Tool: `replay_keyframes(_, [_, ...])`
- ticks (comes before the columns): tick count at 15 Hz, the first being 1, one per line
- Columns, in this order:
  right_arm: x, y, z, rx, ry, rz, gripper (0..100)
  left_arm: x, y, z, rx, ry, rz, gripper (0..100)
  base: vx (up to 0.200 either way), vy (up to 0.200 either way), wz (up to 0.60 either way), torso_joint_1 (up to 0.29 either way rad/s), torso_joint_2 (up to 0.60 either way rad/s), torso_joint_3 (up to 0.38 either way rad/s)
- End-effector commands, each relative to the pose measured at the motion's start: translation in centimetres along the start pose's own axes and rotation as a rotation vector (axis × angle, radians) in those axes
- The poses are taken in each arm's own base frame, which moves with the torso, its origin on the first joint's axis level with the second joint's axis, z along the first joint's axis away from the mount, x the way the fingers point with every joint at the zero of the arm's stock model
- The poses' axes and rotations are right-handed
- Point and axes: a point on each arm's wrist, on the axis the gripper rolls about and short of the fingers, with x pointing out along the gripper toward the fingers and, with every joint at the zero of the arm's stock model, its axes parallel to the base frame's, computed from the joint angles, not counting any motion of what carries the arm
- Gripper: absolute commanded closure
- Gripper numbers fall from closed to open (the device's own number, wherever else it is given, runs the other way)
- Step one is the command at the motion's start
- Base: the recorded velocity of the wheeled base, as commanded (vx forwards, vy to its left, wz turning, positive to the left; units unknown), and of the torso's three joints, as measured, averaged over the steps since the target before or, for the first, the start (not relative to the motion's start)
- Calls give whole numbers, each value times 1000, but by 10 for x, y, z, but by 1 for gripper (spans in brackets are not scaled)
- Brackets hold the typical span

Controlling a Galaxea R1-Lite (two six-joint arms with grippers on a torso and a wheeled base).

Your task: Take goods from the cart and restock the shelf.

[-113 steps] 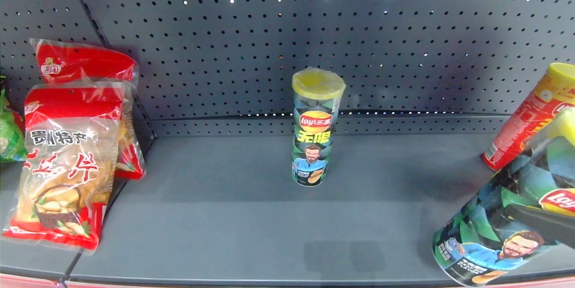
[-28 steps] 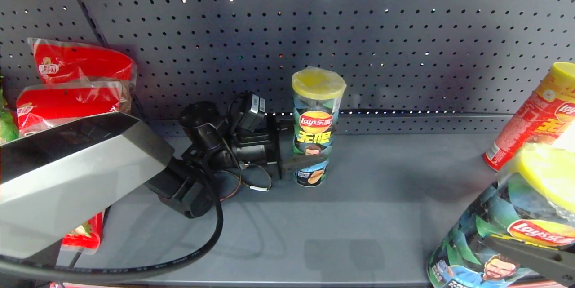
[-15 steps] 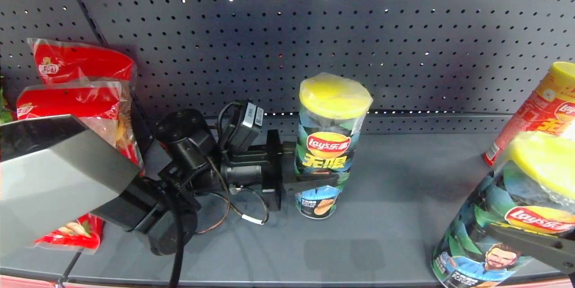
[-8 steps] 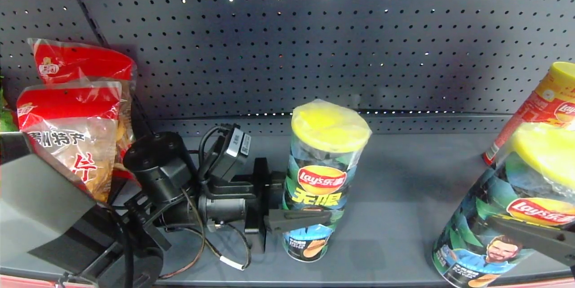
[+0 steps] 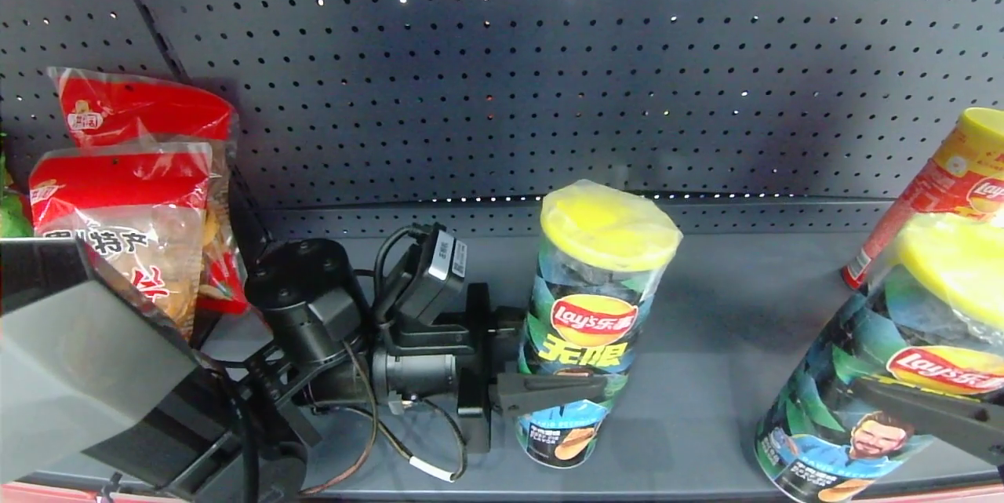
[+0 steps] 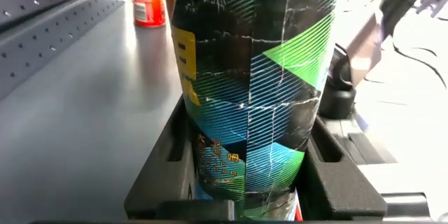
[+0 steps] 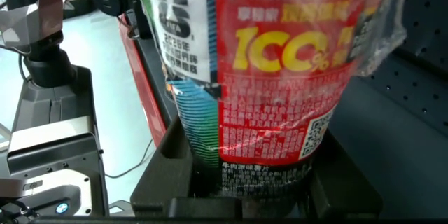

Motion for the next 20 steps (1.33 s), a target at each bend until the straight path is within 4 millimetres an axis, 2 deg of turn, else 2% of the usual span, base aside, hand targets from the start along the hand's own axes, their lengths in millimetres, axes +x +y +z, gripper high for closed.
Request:
replay_keyframes(1, [0, 0, 0, -2, -1, 0, 100, 4, 4, -3, 1, -2, -2, 100, 0, 0, 0, 0, 0, 0])
replay_keyframes(4, [0, 0, 0, 0, 1, 1, 100, 16, 4, -14, -18, 7, 42, 100, 0, 0, 0, 0, 0, 0])
replay_keyframes(7, [0, 0, 0, 0, 1, 1, 100, 21, -4, -15, -25, 10, 19, 100, 0, 0, 0, 0, 0, 0])
replay_keyframes(16, [-1, 1, 1, -7, -4, 0, 100, 6, -23, -14, -60, 39, 21, 100, 0, 0, 0, 0, 0, 0])
replay_keyframes(17, [-1, 1, 1, -6, -3, 0, 100, 5, -23, -14, -60, 39, 22, 0, 0, 0, 0, 0, 0, 0])
replay_keyframes(20, [-1, 2, 1, -7, -4, 0, 100, 5, -22, -14, -58, 39, 29, 0, 0, 0, 0, 0, 0, 0])
